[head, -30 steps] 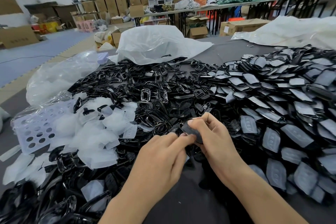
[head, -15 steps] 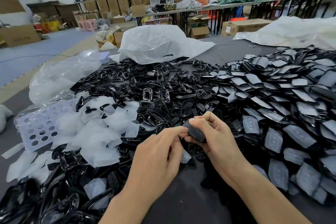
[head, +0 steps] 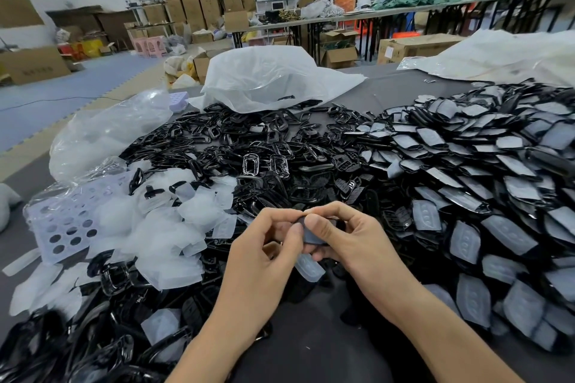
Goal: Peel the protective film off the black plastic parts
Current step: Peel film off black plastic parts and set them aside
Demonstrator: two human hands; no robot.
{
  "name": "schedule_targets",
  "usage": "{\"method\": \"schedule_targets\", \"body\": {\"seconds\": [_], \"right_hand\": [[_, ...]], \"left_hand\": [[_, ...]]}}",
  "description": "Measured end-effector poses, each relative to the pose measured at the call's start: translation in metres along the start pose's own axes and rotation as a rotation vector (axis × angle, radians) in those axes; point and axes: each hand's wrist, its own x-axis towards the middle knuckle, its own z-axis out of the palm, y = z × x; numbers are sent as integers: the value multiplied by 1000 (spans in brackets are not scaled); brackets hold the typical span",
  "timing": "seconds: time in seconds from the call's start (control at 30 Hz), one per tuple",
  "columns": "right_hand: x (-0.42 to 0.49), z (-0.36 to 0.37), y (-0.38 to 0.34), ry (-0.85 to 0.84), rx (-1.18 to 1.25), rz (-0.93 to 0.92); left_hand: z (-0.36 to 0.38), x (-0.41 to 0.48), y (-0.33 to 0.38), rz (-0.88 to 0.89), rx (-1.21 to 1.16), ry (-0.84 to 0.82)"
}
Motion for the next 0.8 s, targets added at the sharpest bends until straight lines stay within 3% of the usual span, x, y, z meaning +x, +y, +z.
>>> {"method": "schedule_targets", "body": {"seconds": [0.27,0.5,0.8], "right_hand": [[3,-9,4,-156,172,87],[5,-13,1,-59,35,44],[5,-13,6,23,-198,-88]], "left_hand": [[-2,4,-7,-15,140,103],[-3,3,-1,-98,-82,12],[1,1,4,-71,-99,-16]]}}
